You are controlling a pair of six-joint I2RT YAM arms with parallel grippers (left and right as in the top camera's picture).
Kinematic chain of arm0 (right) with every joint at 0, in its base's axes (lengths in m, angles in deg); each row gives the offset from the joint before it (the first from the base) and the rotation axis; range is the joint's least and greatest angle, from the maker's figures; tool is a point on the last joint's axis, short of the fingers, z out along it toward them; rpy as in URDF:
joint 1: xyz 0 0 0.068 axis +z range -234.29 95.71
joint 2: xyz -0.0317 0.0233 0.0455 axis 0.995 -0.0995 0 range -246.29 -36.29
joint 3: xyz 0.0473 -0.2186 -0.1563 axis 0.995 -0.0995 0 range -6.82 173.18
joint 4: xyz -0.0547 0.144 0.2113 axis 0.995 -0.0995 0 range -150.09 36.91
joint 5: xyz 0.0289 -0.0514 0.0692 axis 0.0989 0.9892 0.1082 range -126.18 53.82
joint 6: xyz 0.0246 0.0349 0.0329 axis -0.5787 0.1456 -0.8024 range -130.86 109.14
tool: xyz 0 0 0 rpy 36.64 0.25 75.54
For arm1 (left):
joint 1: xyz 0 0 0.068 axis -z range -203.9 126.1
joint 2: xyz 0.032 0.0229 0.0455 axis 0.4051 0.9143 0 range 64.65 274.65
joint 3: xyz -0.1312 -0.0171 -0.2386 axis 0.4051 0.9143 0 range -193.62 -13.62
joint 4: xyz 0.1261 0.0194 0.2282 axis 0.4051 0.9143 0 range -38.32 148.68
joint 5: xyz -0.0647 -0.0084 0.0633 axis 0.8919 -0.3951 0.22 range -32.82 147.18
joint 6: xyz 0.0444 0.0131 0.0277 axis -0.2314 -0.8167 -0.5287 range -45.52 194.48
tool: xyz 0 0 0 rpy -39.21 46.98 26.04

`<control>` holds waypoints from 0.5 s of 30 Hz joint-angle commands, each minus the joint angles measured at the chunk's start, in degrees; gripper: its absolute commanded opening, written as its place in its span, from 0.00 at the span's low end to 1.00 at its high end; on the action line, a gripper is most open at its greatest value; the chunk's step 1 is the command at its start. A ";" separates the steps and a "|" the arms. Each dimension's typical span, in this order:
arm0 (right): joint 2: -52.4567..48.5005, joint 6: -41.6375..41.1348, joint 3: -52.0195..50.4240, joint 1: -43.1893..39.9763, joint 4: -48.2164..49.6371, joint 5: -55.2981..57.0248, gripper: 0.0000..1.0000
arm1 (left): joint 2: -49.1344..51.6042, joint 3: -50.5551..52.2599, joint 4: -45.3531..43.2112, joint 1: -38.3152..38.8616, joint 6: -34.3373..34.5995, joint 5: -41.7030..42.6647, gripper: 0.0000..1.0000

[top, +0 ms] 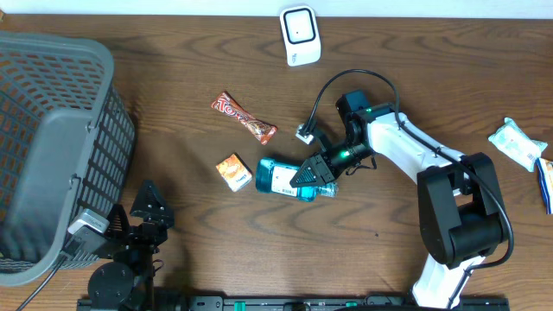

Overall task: Scan the item barcode
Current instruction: 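Lower the bottle and turn it sideways, label toward the scanner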

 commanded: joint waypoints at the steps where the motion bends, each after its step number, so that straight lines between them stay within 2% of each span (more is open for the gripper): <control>1: -0.02 1.33 1.42 -0.52 -0.09 -6.16 0.01 | -0.37 0.15 -0.09 0.28 0.31 -0.74 0.98; 4: -0.04 1.33 1.40 -0.50 -0.44 -4.02 0.01 | -0.37 0.15 -0.07 0.28 0.31 -0.74 0.98; 10: -0.07 -3.26 0.42 -0.42 -0.24 11.02 0.01 | -0.37 0.15 -0.09 0.28 0.31 -0.74 0.98; 15: -0.07 -7.32 0.39 -0.46 0.96 10.10 0.01 | -0.37 0.15 -0.07 0.28 0.31 -0.74 0.98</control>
